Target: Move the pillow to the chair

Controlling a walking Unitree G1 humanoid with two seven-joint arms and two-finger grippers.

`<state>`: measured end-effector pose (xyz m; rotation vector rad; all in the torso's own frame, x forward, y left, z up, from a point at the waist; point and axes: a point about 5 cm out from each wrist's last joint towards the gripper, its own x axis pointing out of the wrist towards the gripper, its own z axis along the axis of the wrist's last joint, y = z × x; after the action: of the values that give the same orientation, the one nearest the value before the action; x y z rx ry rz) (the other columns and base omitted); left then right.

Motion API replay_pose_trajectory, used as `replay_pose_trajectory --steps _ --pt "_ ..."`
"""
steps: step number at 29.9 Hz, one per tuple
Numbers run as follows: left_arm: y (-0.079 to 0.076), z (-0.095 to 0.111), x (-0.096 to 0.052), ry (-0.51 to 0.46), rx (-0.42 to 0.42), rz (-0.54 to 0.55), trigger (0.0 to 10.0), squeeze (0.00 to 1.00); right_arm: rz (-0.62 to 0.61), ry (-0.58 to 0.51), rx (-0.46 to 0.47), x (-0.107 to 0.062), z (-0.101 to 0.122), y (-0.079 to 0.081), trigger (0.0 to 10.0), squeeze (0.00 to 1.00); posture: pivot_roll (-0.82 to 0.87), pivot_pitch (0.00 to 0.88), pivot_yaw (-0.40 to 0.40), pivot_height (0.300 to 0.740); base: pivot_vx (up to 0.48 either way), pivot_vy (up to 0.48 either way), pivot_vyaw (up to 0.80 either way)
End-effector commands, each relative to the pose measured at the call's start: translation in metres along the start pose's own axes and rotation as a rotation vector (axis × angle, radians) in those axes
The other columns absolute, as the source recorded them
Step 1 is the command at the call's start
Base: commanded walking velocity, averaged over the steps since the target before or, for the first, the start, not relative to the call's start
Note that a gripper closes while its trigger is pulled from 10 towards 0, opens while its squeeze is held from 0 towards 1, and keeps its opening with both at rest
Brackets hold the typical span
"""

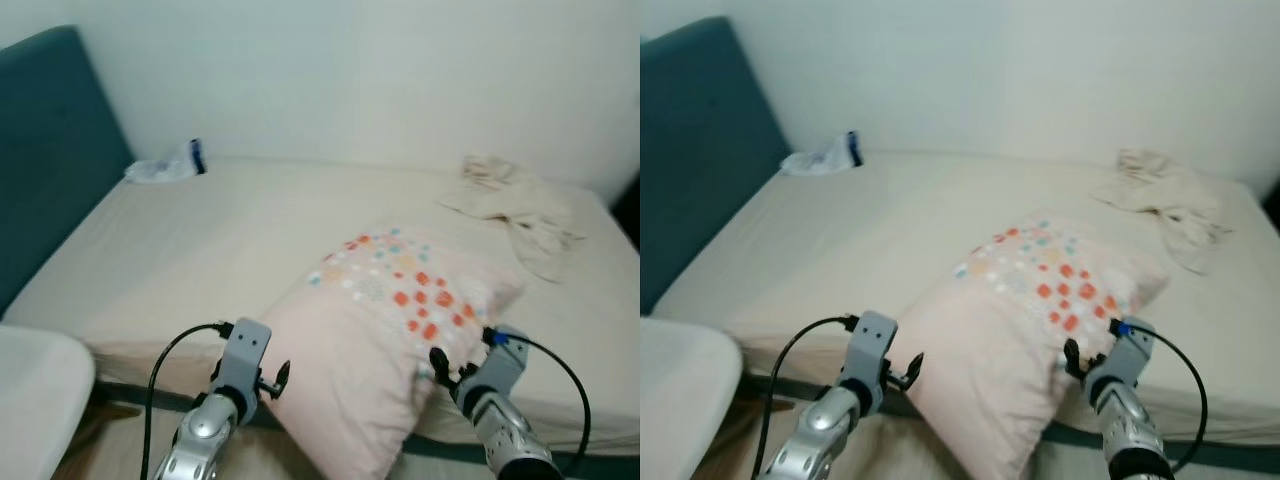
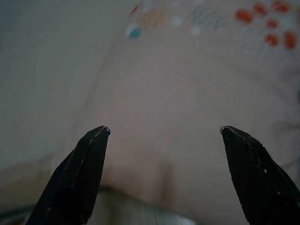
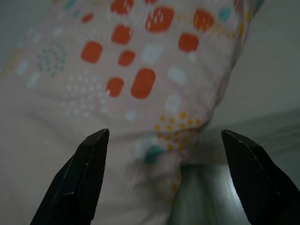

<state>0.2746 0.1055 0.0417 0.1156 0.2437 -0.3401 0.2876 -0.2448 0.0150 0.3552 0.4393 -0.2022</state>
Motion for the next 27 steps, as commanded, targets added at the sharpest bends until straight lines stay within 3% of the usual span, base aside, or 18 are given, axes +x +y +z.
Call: replay_pose_trajectory --steps 1,6,12,18,22,26,27 --pt "0.006 -0.01 -0.005 0.037 0.009 0.024 10.0 0.0 0.03 0.026 -0.02 0.0 -0.009 0.008 10.0 0.0 -0.05 0.064 0.047 0.74 0.0 0.0 -0.75" --pt "0.003 -0.005 -0.004 0.018 0.007 0.024 10.0 0.0 0.136 0.019 -0.105 0.001 -0.006 0.025 10.0 0.0 -0.05 0.061 0.048 0.74 0.0 0.0 -0.75" --pt "0.001 -0.003 -0.002 0.014 0.005 0.025 10.0 0.0 0.178 0.003 -0.121 0.002 -0.001 0.032 10.0 0.0 -0.06 0.053 0.046 0.74 0.0 0.0 -0.65" --pt "0.0 -0.001 0.0 0.008 0.011 0.052 10.0 0.0 0.218 -0.029 -0.126 0.003 0.009 0.035 10.0 0.0 -0.07 0.048 0.044 0.74 0.0 0.0 0.0" --pt "0.007 0.0 0.001 0.01 0.026 0.112 10.0 0.0 0.267 -0.028 -0.113 0.003 0.013 0.041 10.0 0.0 -0.07 0.05 0.043 0.721 0.0 0.0 0.0" --pt "0.035 0.0 -0.002 0.047 0.083 0.336 10.0 0.0 0.333 -0.04 -0.111 0.001 0.017 0.053 10.0 0.0 -0.07 0.054 0.04 0.701 0.0 0.0 0.0" --pt "0.035 0.0 -0.002 0.047 0.083 0.336 10.0 0.0 0.333 -0.04 -0.111 0.001 0.017 0.053 10.0 0.0 -0.07 0.054 0.04 0.701 0.0 0.0 0.0"
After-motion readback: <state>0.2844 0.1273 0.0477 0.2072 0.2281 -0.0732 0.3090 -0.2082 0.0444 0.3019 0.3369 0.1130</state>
